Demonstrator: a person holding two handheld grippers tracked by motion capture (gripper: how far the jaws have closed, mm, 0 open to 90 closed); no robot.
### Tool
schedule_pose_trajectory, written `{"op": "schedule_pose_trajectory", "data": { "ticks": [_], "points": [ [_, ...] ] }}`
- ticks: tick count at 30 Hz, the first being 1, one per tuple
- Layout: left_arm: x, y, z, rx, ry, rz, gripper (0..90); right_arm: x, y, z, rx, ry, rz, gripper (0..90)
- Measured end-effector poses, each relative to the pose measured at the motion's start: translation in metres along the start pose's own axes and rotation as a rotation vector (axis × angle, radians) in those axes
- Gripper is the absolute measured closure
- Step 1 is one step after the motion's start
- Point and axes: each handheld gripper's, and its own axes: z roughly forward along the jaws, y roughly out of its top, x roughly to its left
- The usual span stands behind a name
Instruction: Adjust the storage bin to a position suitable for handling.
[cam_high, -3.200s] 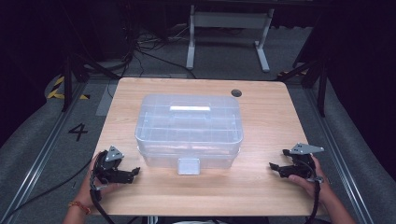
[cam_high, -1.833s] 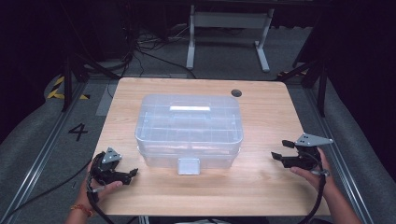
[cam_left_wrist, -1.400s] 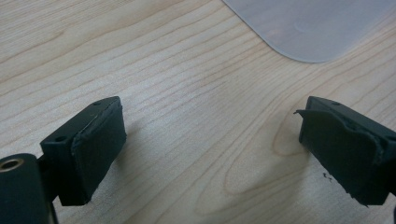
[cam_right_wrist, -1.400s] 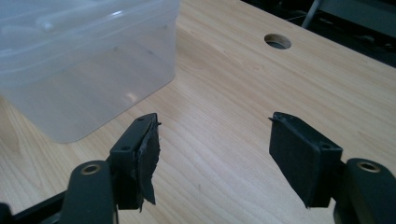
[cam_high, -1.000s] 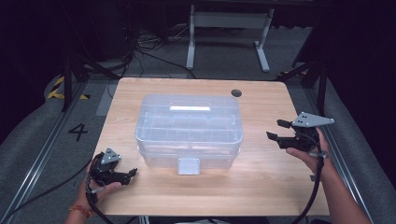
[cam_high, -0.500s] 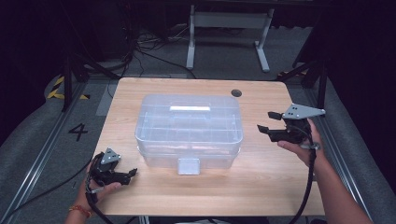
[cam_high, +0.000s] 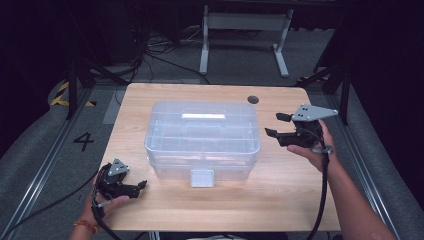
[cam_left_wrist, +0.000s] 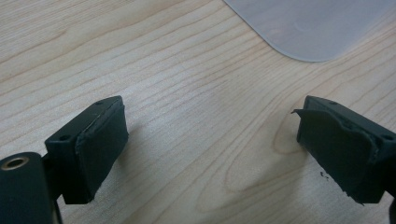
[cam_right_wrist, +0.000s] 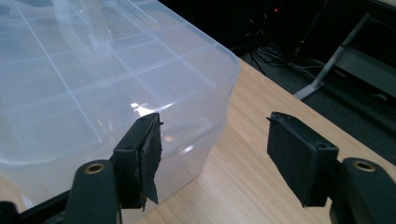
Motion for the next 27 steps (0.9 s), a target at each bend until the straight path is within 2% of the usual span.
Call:
{"op": "schedule_pose_trajectory", "data": {
  "ticks": [12, 27],
  "points": [
    [0.0, 0.0, 0.0, -0.001, 0.001, -0.001, 9.2, 0.009, 0.014, 0.011, -0.006, 0.033, -0.013, 35.8],
    [0.0, 0.0, 0.0, -0.002, 0.001, 0.003, 9.1, 0.024, 0.028, 0.035, -0.003, 0.087, -0.035, 35.9]
  ]
}}
